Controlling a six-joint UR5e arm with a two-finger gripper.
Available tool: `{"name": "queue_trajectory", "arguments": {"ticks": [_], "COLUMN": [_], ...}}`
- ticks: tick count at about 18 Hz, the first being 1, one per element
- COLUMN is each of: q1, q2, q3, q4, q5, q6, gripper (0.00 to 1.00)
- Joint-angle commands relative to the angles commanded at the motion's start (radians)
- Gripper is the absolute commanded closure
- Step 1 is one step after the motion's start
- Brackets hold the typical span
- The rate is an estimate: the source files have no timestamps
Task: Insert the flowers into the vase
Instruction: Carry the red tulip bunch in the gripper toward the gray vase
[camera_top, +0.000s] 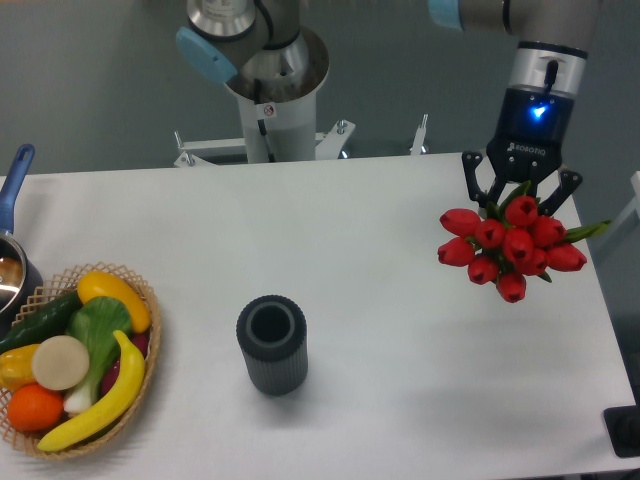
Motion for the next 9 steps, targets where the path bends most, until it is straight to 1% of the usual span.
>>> {"name": "queue_trajectory", "arguments": {"ticks": [1, 2, 9], "q1": [-0.003, -0.003, -0.009], "q2": [0.003, 0.003, 0.002], "q3": [-0.015, 0.0, 0.009], "q4": [0.005, 0.002, 0.006], "q5": [0.003, -0.001, -0.026], "q6": [0.003, -0.001, -0.026], "gripper": [0.6, 0.6, 0.6]}}
